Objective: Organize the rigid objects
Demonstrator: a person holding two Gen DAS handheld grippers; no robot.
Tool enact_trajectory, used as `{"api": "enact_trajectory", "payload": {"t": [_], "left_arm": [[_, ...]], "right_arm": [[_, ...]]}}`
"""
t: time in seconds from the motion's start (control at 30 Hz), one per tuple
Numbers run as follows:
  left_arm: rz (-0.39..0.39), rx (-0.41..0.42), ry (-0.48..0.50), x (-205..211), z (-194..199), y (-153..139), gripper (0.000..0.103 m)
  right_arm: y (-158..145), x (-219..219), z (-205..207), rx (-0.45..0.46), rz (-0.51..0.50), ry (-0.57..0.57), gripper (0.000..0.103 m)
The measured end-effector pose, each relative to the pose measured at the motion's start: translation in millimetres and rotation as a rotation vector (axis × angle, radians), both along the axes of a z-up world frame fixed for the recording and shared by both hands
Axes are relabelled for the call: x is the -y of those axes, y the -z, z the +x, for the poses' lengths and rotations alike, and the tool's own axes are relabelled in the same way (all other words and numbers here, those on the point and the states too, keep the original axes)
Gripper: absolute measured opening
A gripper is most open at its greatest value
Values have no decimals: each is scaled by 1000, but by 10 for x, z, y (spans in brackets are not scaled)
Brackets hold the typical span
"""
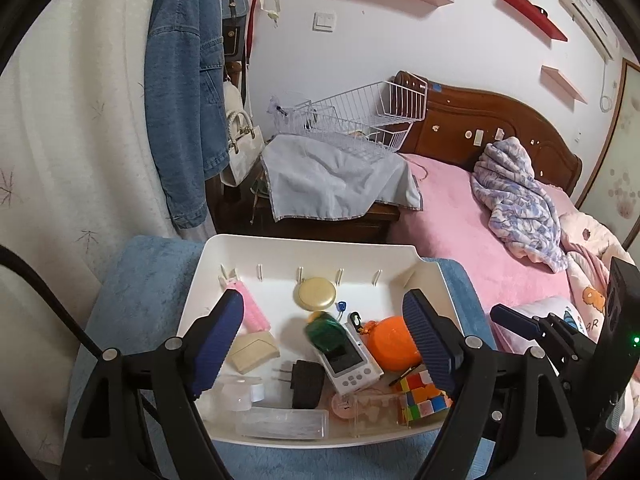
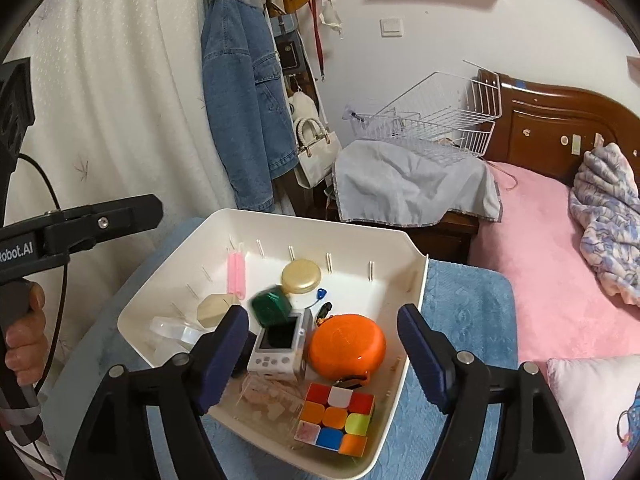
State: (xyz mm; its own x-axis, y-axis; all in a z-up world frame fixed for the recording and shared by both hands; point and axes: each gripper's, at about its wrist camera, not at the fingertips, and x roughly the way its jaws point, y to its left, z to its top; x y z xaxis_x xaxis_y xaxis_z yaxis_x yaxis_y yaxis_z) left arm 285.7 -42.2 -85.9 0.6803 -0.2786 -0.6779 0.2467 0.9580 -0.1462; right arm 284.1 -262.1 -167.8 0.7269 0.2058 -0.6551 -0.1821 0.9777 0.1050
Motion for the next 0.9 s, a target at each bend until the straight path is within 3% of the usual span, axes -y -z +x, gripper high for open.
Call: {"api": "enact_trajectory", "payload": {"t": [0.4, 0.9], "left_arm": [[-6, 13, -11, -181, -286, -93, 86], [-41, -29, -19, -827, -931, -122, 92]], "right_arm": [[-8, -75, -253, -24, -18, 33, 82], [44, -650, -987, -143, 9, 45, 85]]}}
